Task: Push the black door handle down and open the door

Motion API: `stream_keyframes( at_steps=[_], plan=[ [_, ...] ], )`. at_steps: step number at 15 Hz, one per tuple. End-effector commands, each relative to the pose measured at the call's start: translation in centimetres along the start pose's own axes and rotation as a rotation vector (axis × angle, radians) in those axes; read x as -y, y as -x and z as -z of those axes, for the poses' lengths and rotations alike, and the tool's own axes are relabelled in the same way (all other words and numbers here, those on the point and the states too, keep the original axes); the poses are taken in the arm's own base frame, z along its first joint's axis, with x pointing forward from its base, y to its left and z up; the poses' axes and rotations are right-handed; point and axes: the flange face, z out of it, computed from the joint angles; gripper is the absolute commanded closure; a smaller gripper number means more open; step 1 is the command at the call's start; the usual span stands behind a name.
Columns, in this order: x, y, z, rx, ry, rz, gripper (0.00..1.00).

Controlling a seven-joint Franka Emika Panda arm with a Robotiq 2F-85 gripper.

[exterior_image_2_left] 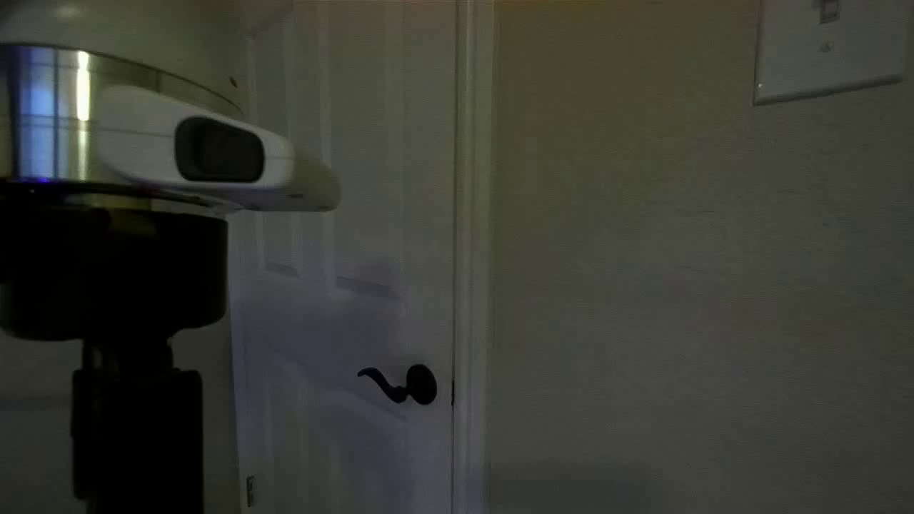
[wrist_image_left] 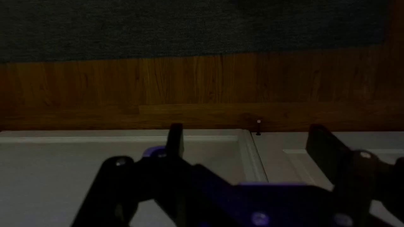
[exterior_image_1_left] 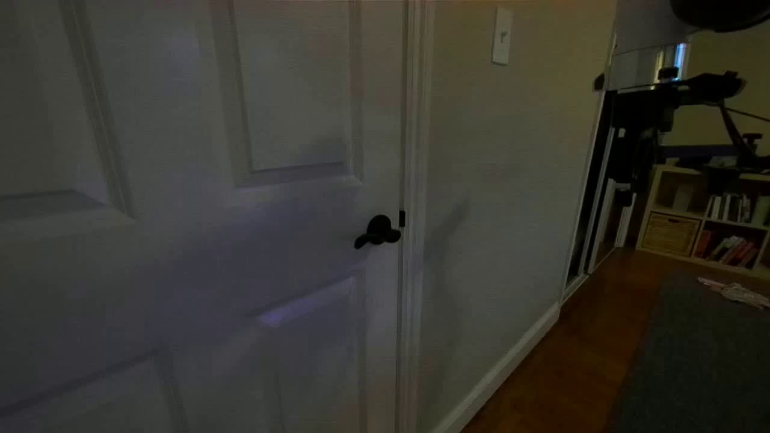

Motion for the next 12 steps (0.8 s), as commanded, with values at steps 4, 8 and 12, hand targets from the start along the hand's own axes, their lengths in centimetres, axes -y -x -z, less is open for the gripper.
stream_keyframes(
  at_steps=[4, 8, 12],
  plan=[
    [0.0, 0.0, 0.0, 0.001, 0.0, 0.0, 0.0],
    [0.0, 0.0, 0.0, 0.001, 0.0, 0.0, 0.0],
    [2.7, -1.3, -0.4, -0.006, -0.033, 0.06, 0.0]
  ],
)
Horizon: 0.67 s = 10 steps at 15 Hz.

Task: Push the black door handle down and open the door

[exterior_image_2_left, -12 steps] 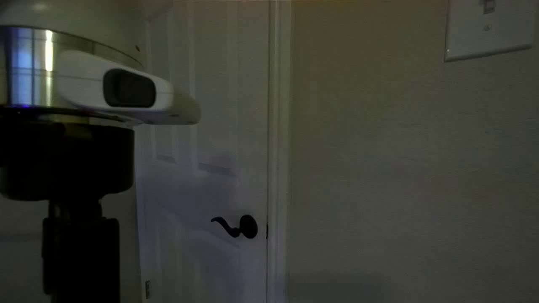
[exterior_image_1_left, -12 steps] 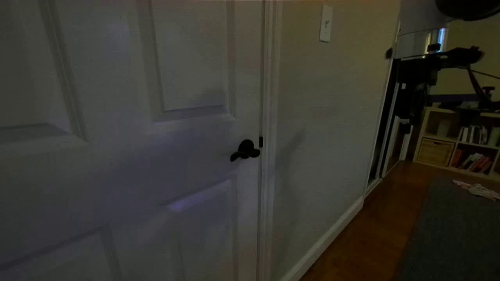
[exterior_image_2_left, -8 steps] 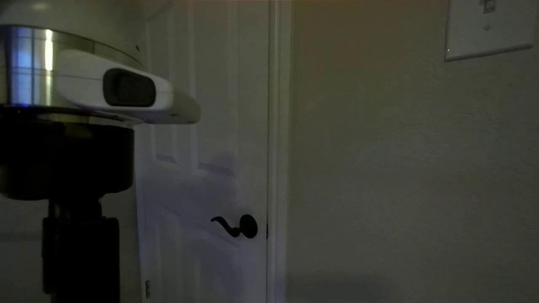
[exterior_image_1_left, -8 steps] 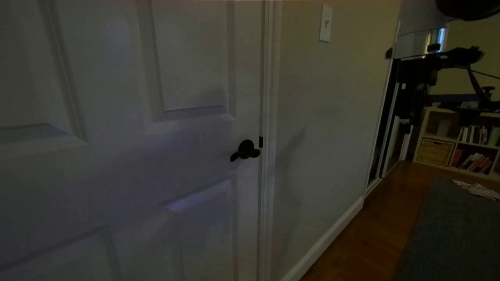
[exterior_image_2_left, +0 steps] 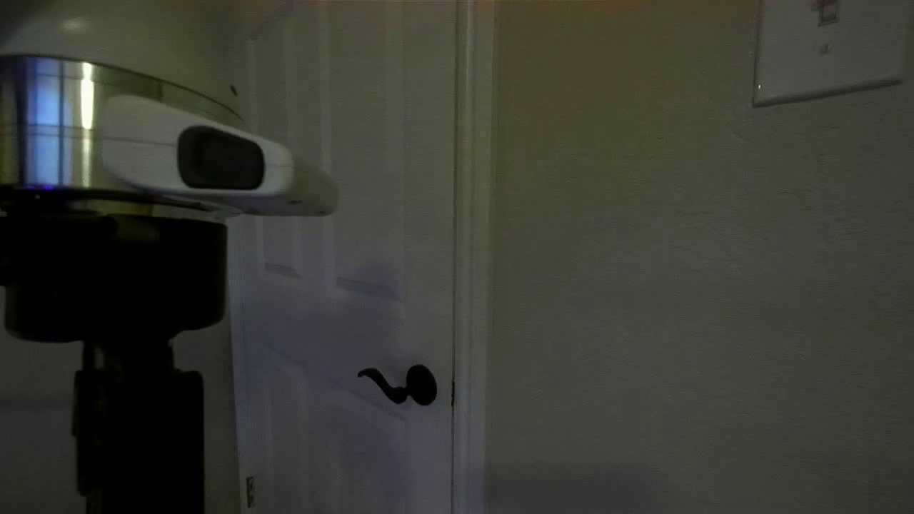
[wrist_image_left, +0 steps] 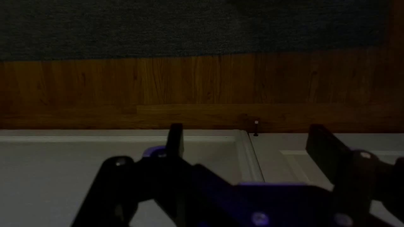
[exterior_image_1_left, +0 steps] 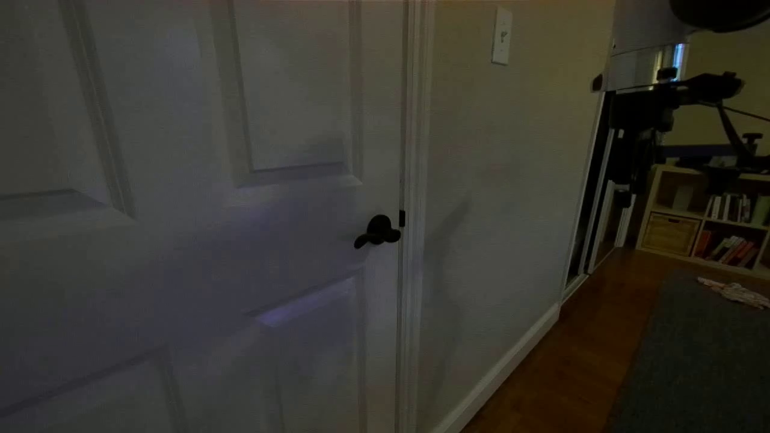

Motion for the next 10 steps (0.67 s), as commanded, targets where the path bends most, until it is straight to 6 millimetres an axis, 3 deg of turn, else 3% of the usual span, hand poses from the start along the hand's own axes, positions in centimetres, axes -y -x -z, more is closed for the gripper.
stream_keyframes(
  at_steps=[1, 6, 10],
  plan=[
    [3.4, -1.8, -0.5, -0.015, -0.056, 0.069, 0.0],
    [10.1, -5.8, -0.7, -0.054, -0.16, 0.073, 0.0],
    [12.4, -9.5, -0.1, -0.146, -0.23, -0.006, 0.0]
  ],
)
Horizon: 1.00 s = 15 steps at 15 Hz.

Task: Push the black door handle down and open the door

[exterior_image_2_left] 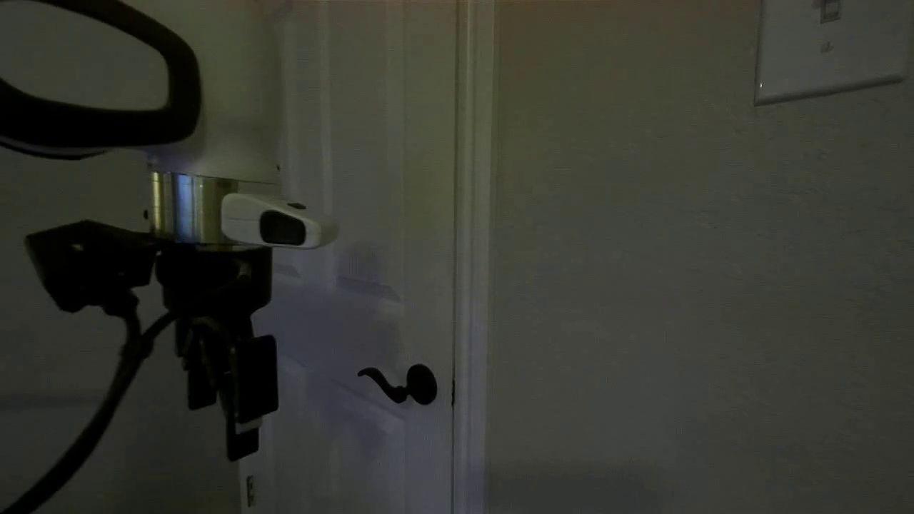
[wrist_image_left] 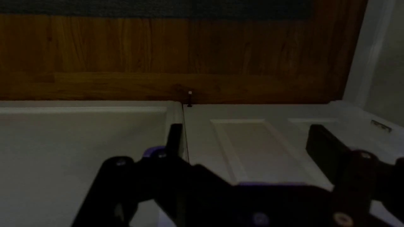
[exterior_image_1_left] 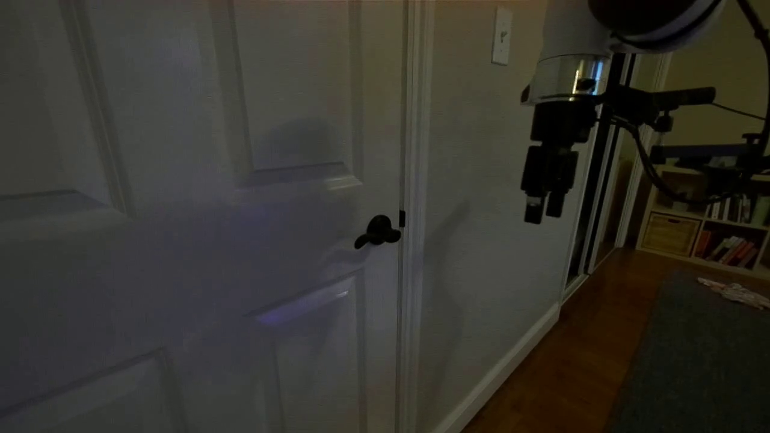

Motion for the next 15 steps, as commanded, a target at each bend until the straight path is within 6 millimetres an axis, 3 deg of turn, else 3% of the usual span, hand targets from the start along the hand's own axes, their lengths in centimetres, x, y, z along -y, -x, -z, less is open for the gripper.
stream_keyframes(
  at_steps=[1, 4, 5, 12, 15],
  plan=[
    [1.0, -3.6, 0.2, -0.1, -0.057, -0.082, 0.0],
    [0.9, -5.4, 0.9, -0.143, -0.062, -0.07, 0.0],
    [0.9, -4.4, 0.4, -0.113, -0.045, -0.062, 0.0],
    [0.9, -5.3, 0.8, -0.128, -0.046, -0.061, 0.0],
    [1.9, -5.8, -0.4, -0.141, -0.079, -0.116, 0.0]
  ],
)
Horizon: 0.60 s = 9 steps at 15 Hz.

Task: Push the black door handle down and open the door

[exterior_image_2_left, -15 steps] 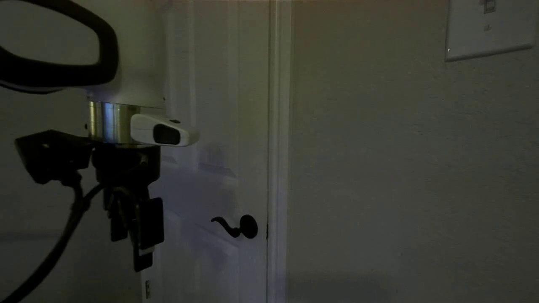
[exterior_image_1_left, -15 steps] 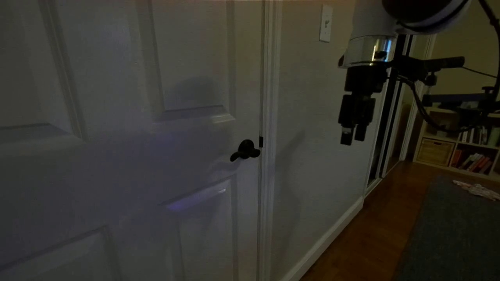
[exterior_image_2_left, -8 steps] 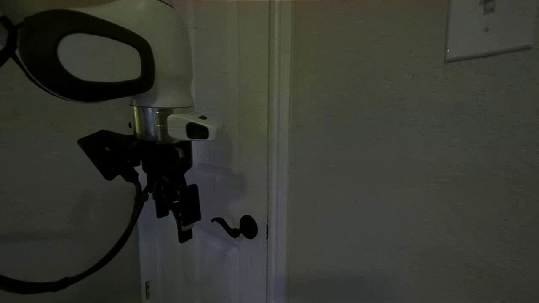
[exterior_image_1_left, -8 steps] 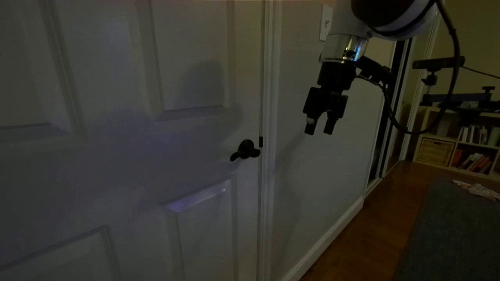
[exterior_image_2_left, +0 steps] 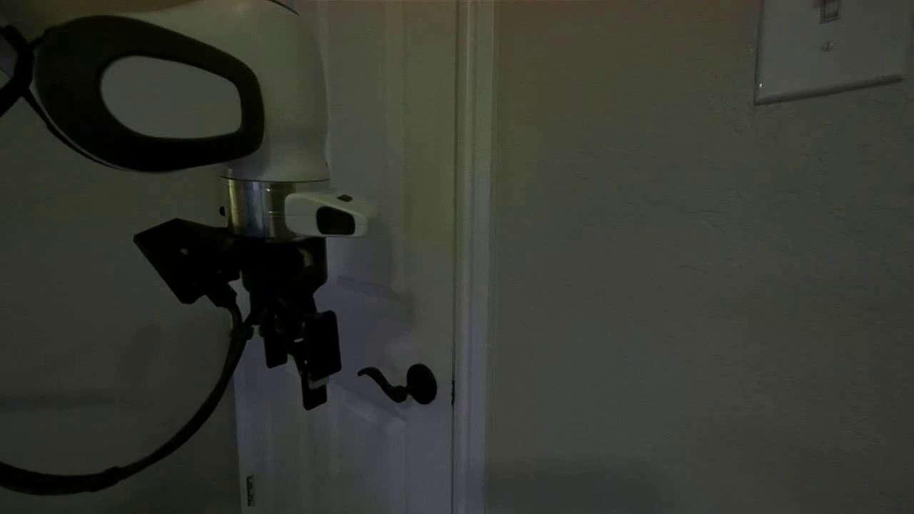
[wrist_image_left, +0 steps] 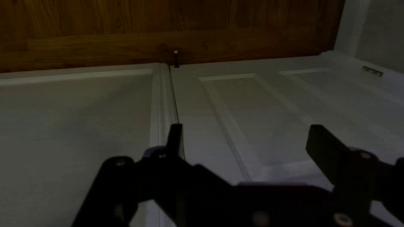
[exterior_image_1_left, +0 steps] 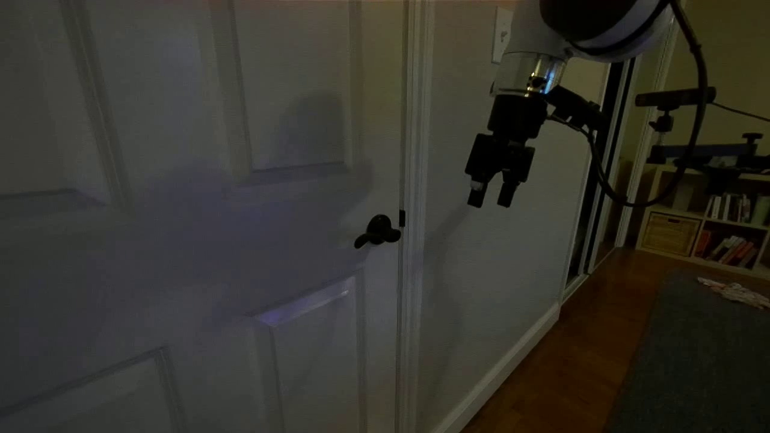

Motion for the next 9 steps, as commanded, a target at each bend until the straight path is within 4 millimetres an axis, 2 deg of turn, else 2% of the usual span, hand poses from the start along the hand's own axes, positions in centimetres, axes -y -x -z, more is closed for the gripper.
stream_keyframes(
  at_steps=[1, 5, 9],
  plan=[
    [1.3, -0.6, -1.6, -0.016, -0.027, -0.111, 0.0],
    [3.5, -1.7, -3.7, 0.004, -0.019, -0.337, 0.0],
    [5.3, -3.7, -6.1, 0.041, -0.039, -0.541, 0.0]
  ],
)
